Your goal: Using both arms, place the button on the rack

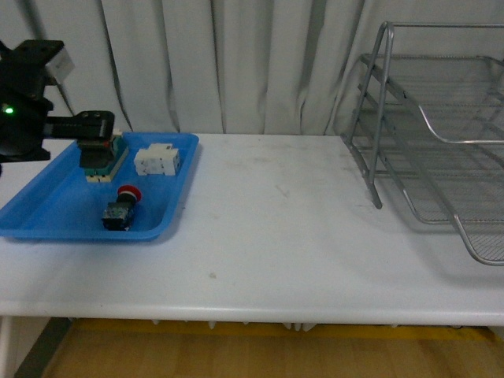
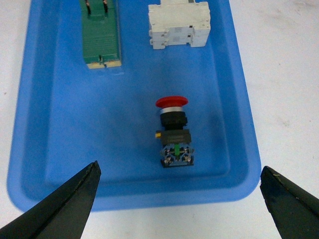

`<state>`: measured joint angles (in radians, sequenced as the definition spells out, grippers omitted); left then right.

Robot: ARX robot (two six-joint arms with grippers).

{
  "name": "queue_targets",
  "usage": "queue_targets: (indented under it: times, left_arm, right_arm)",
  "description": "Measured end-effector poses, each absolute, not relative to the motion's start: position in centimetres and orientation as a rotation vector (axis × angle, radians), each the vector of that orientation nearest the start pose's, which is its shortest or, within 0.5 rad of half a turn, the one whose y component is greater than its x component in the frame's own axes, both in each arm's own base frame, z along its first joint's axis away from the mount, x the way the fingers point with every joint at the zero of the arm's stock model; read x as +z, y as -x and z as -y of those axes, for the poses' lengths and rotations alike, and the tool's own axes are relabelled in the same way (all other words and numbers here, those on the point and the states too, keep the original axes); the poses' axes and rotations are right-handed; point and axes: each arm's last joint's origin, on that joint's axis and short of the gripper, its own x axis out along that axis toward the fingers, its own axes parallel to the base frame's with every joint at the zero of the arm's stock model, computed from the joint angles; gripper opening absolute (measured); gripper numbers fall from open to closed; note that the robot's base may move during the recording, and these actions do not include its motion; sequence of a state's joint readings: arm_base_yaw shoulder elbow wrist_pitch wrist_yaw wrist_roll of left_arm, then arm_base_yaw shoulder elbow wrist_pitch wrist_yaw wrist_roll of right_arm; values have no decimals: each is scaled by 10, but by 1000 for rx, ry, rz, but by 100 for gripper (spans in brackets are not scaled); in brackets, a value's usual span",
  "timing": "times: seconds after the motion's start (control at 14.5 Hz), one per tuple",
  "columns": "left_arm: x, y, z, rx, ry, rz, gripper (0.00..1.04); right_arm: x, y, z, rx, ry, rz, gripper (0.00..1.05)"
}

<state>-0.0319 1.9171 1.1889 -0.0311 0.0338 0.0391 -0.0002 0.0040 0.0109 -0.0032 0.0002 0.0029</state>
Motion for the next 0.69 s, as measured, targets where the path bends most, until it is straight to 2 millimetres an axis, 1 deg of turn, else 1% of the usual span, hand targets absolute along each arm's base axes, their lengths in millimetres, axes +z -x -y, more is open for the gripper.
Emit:
queue_targets:
  times: [0.14,0.21,0.48,0.69]
  left_arm:
    - [161,-428,21,-85,-45,-785,98]
    - [155,-440,26,-95,-51,-807,98]
    - [126,-466,28,-89,-90,-904,98]
    - [111,-474,24,-83,-100,-942,98]
  right_arm:
    - [167,-97,0,0,-3,3,98]
    - [167,-97,0,0,-3,3,98]
    - [167,-97,0,0,-3,4,98]
    - [167,-97,0,0,-3,3,98]
